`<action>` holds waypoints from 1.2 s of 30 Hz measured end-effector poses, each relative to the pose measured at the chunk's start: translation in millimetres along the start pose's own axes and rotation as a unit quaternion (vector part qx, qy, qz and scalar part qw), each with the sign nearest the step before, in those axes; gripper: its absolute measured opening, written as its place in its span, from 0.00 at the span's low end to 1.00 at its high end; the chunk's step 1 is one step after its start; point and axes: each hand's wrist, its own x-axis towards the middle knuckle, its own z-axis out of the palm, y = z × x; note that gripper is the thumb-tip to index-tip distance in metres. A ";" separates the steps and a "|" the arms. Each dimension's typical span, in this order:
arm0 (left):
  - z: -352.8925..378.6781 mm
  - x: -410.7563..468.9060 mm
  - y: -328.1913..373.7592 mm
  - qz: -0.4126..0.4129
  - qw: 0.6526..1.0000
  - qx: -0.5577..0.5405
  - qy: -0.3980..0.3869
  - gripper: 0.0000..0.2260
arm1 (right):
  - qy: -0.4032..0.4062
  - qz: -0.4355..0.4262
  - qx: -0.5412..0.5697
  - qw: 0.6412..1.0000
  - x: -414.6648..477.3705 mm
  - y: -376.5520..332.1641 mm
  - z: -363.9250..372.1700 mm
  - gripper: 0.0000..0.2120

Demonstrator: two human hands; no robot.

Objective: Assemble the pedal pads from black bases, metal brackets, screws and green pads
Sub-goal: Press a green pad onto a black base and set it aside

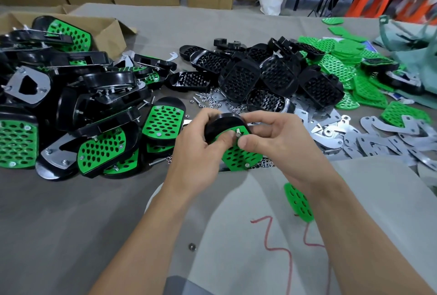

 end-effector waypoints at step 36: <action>10.6 -15.8 7.0 0.109 0.979 0.105 0.136 0.08 | 0.139 -0.028 -0.153 0.978 -0.9 0.7 25.6 0.16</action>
